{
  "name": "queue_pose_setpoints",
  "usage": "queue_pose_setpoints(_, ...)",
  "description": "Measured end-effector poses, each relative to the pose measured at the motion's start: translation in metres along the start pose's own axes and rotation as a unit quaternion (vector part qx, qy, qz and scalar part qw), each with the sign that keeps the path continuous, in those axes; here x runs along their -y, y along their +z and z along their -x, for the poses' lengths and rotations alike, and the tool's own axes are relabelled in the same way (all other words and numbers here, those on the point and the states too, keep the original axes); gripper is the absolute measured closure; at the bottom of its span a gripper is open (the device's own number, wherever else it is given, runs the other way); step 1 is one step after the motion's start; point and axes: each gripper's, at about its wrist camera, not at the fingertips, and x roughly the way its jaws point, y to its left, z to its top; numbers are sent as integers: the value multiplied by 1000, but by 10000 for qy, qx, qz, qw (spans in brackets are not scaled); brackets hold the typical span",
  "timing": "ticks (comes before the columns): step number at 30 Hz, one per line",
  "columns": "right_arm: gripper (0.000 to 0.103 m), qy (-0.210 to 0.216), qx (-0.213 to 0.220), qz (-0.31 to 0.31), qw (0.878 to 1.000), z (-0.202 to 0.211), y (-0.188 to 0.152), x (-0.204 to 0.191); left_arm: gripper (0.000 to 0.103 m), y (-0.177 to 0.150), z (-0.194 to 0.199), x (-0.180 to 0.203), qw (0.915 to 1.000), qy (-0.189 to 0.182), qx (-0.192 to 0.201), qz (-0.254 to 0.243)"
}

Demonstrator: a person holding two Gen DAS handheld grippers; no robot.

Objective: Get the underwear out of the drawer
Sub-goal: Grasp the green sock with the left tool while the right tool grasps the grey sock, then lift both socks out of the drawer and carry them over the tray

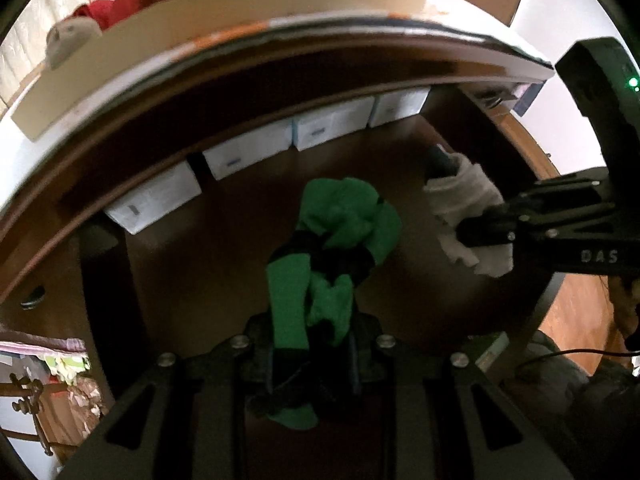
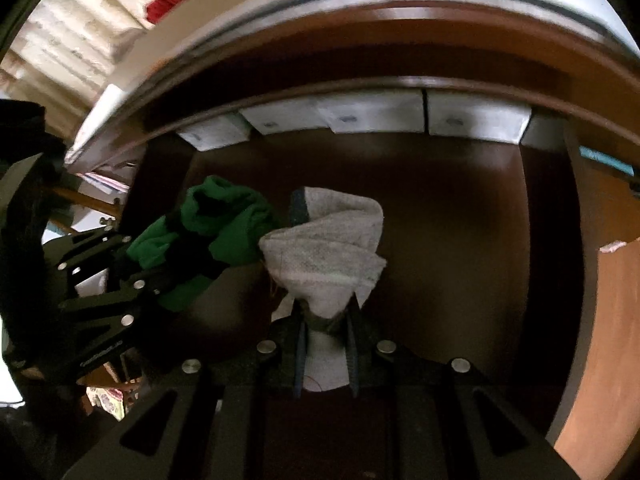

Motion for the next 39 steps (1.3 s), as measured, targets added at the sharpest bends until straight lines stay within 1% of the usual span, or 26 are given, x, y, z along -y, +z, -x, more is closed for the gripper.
queue_pose_setpoints(4, 85, 72, 220, 213, 9995, 22, 5, -15, 79, 3, 14, 1, 9999, 21, 115, -41)
queue_pose_setpoints(6, 85, 113, 315, 280, 9990, 32, 8, -22, 79, 4, 28, 0, 9998, -26, 213, -51)
queue_pose_setpoints(10, 85, 246, 501, 341, 9979, 46, 15, -31, 79, 7, 54, -1, 9988, -86, 481, -64)
queue_pose_setpoints(13, 85, 268, 654, 412, 9966, 59, 18, -37, 79, 9, 73, -2, 9975, -73, 693, -62)
queue_pose_setpoints(18, 85, 373, 899, 502, 9940, 80, 23, -46, 79, 16, 96, -6, 9954, -73, 958, -55)
queue_pose_setpoints(21, 85, 356, 1063, 539, 9922, 93, 27, -50, 79, 20, 108, -11, 9937, -67, 1123, -7)
queue_pose_setpoints(24, 85, 397, 1207, 564, 9903, 102, 32, -53, 79, 25, 117, -17, 9920, -87, 1258, 67)
queue_pose_setpoints(29, 85, 377, 1504, 683, 9855, 122, 45, -60, 79, 36, 131, -23, 9890, 33, 1472, 108)
queue_pose_setpoints(39, 85, 314, 1990, 811, 9761, 147, 75, -68, 79, 73, 154, -31, 9794, 196, 2003, 156)
